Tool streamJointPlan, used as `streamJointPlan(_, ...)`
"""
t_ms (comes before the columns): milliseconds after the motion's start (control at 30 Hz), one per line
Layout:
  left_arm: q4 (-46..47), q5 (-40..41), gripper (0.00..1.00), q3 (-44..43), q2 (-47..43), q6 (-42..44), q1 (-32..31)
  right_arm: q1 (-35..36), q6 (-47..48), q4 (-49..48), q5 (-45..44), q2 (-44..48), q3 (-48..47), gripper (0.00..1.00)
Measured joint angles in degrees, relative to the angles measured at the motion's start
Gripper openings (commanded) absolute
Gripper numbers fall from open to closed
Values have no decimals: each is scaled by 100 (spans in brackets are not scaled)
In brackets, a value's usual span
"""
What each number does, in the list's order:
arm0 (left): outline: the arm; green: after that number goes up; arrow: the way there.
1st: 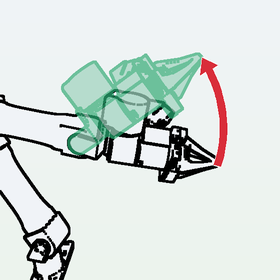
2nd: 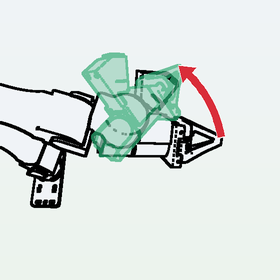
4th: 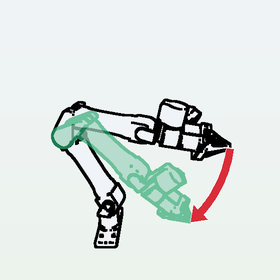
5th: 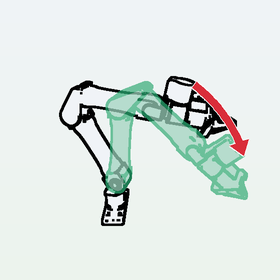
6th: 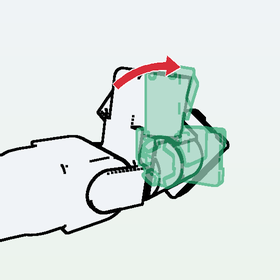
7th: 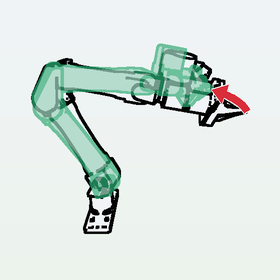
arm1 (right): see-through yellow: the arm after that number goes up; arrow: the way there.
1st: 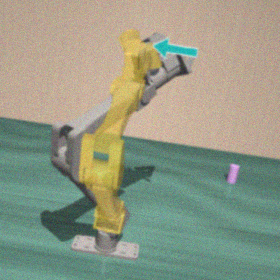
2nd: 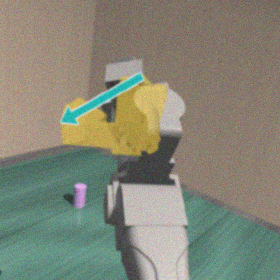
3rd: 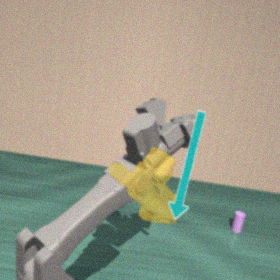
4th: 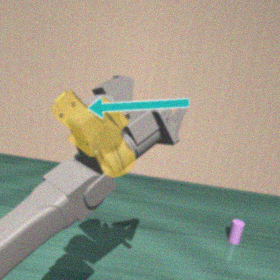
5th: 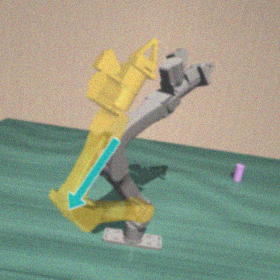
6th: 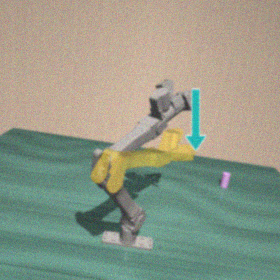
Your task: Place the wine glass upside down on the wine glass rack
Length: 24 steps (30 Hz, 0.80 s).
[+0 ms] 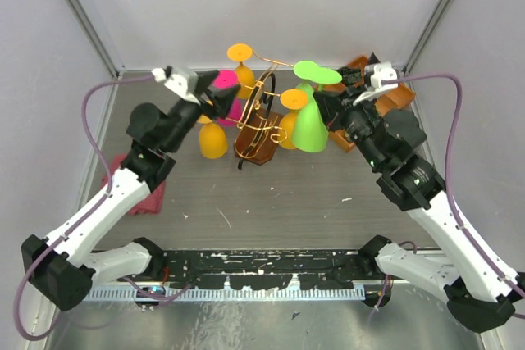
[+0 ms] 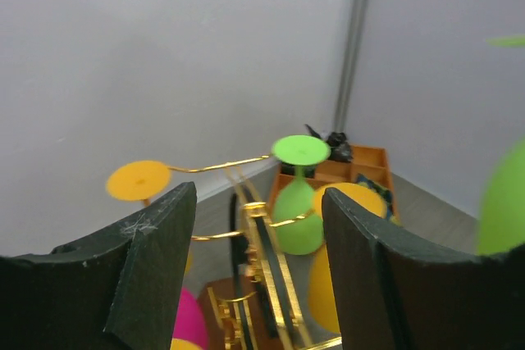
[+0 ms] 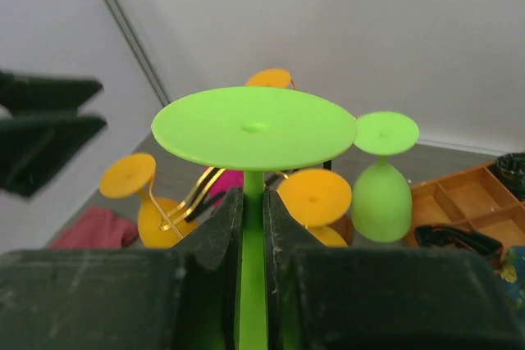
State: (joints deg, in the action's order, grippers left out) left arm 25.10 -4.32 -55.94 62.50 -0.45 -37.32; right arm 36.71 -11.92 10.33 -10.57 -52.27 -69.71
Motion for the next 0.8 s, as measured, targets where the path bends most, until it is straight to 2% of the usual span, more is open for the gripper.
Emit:
streamJointPlan(100, -374, -404, 72, -376, 195, -636, 933, 0, 249, 120, 118, 396, 433, 1)
streamJointPlan(167, -664, -570, 73, -614, 306, -894, 1340, 0, 413, 162, 240, 634, 730, 1)
streamJointPlan(333, -1139, -1019, 74, -1025, 520, -1248, 1934, 2, 730, 22, 695, 778, 1279, 1)
streamJointPlan(500, -1279, -1169, 74, -977, 610, -1484, 2323, 144, 911, -496, 1150, 940, 2334, 1)
streamJointPlan(633, -1270, -1165, 73, -848, 608, -1537, 2404, 317, 925, -782, 1314, 1484, 3274, 1)
streamJointPlan(800, -1228, -1154, 74, -664, 608, -1576, 2409, 407, 925, -1333, 1403, 2135, 3779, 1)
